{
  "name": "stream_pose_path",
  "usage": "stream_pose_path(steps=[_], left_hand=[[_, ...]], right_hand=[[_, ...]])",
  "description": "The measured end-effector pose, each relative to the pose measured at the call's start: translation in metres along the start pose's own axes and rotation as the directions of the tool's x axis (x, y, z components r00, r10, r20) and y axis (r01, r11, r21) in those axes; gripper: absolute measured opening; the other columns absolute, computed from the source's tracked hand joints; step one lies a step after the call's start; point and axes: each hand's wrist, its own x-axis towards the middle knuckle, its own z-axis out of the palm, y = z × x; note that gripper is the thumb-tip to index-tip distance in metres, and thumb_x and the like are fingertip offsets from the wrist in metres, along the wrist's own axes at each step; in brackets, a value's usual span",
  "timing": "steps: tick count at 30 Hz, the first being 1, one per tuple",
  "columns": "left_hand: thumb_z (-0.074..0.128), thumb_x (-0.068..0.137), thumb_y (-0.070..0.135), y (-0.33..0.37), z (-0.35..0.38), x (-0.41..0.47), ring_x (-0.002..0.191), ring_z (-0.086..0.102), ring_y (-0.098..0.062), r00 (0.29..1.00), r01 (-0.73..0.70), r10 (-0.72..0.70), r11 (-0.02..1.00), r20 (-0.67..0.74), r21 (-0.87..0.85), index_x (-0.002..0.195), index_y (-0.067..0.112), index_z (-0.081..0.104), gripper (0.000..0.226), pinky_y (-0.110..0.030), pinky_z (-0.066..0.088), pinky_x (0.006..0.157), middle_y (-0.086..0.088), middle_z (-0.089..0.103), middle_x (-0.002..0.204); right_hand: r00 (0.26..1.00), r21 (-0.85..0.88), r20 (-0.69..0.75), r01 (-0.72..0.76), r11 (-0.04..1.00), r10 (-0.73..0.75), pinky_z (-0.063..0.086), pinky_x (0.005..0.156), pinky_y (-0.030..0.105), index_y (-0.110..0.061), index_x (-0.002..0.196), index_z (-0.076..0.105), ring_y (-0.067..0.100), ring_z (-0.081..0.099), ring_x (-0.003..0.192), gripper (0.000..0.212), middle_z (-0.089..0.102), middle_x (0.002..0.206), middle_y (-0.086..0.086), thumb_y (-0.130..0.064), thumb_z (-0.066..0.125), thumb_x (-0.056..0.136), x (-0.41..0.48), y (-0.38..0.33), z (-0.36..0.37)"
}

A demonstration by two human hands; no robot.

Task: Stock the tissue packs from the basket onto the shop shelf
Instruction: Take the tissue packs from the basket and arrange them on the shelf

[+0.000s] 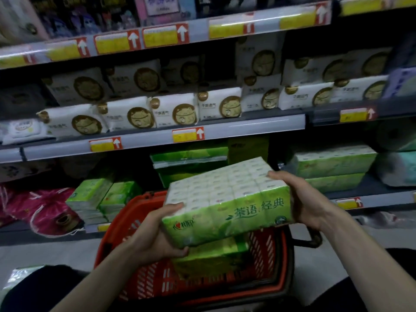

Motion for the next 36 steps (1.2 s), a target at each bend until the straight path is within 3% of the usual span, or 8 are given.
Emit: stream_pose_path(steps=[7, 12, 16, 19, 23, 29, 33, 36], left_hand=[[0.076, 0.081, 0.04, -0.002, 0.11, 0.058, 0.094, 0.065, -0.035, 0.992, 0.039, -0.04, 0.999, 0.117, 0.008, 0.12, 0.018, 0.071, 0.045, -0.031, 0.041, 0.066, -0.017, 0.066, 0.121], [0.072, 0.081, 0.043, -0.009, 0.216, 0.1, 0.082, 0.065, -0.029, 0.978, 0.106, -0.113, 0.993, 0.174, 0.051, 0.093, 0.015, 0.08, 0.032, -0.026, 0.035, 0.061, -0.015, 0.071, 0.107], [0.074, 0.076, 0.041, -0.007, 0.275, 0.134, 0.075, 0.062, -0.025, 0.983, 0.078, -0.1, 0.987, 0.153, 0.14, 0.102, 0.015, 0.07, 0.036, -0.024, 0.031, 0.061, -0.011, 0.07, 0.098], [0.073, 0.077, 0.043, -0.007, 0.3, 0.159, 0.073, 0.064, -0.026, 0.978, 0.1, -0.128, 0.981, 0.166, 0.165, 0.105, 0.015, 0.07, 0.04, -0.025, 0.029, 0.062, -0.012, 0.07, 0.1], [0.072, 0.078, 0.05, -0.014, 0.317, 0.188, 0.075, 0.066, -0.029, 0.943, 0.195, -0.259, 0.938, 0.207, 0.286, 0.104, 0.015, 0.071, 0.044, -0.024, 0.036, 0.058, -0.014, 0.07, 0.102], [0.07, 0.081, 0.052, -0.039, 0.329, 0.217, 0.079, 0.066, -0.032, 0.912, 0.203, -0.318, 0.898, 0.257, 0.39, 0.123, 0.014, 0.068, 0.057, -0.029, 0.045, 0.06, -0.016, 0.071, 0.104], [0.079, 0.076, 0.046, -0.03, 0.337, 0.238, 0.082, 0.066, -0.033, 0.958, 0.034, -0.128, 0.939, 0.258, 0.341, 0.123, 0.024, 0.065, 0.054, -0.034, 0.048, 0.059, -0.013, 0.073, 0.106], [0.083, 0.074, 0.045, -0.012, 0.336, 0.249, 0.102, 0.07, -0.032, 0.965, -0.059, -0.033, 0.939, 0.26, 0.338, 0.116, 0.032, 0.068, 0.047, -0.038, 0.053, 0.062, -0.009, 0.07, 0.122]], right_hand=[[0.922, 0.233, -0.386, 0.13, 0.964, -0.031, 0.053, 0.071, 0.037, -0.025, 0.104, 0.073, 0.028, 0.075, 0.082, 0.055, 0.08, 0.086, 0.004, -0.072, 0.045, 0.099, -0.027, -0.019, -0.077], [0.623, 0.562, -0.77, 0.562, 0.607, 0.136, 0.048, 0.052, 0.027, -0.019, 0.087, 0.067, 0.02, 0.061, 0.064, 0.028, 0.066, 0.086, 0.004, -0.047, 0.064, 0.084, -0.012, -0.004, -0.127], [0.475, 0.525, -0.847, 0.681, 0.511, 0.238, 0.057, 0.094, 0.047, -0.015, 0.147, 0.052, 0.034, 0.065, 0.117, 0.071, 0.06, 0.142, 0.015, -0.049, 0.062, 0.086, 0.009, -0.02, -0.137], [0.469, 0.532, -0.838, 0.584, 0.614, 0.279, 0.047, 0.107, 0.051, -0.022, 0.163, 0.024, 0.036, 0.049, 0.138, 0.091, 0.036, 0.162, 0.014, -0.059, 0.064, 0.091, 0.027, -0.03, -0.158], [0.508, 0.587, -0.789, 0.462, 0.665, 0.344, 0.054, 0.1, 0.06, -0.02, 0.153, 0.029, 0.04, 0.059, 0.123, 0.119, 0.044, 0.153, 0.014, -0.053, 0.084, 0.053, 0.04, -0.025, -0.191], [0.432, 0.634, -0.773, 0.516, 0.575, 0.465, 0.061, 0.071, 0.062, -0.017, 0.129, 0.052, 0.033, 0.071, 0.091, 0.096, 0.066, 0.124, 0.011, -0.03, 0.084, 0.04, 0.052, -0.004, -0.238], [0.526, 0.615, -0.783, 0.575, 0.539, 0.331, 0.058, 0.046, 0.045, -0.014, 0.128, 0.062, 0.029, 0.075, 0.084, 0.067, 0.076, 0.108, 0.008, -0.024, 0.081, 0.065, 0.062, -0.013, -0.239], [0.582, 0.614, -0.774, 0.597, 0.516, 0.249, 0.059, 0.053, 0.042, -0.016, 0.134, 0.061, 0.03, 0.075, 0.087, 0.072, 0.075, 0.112, 0.009, -0.027, 0.08, 0.065, 0.076, -0.018, -0.239]])
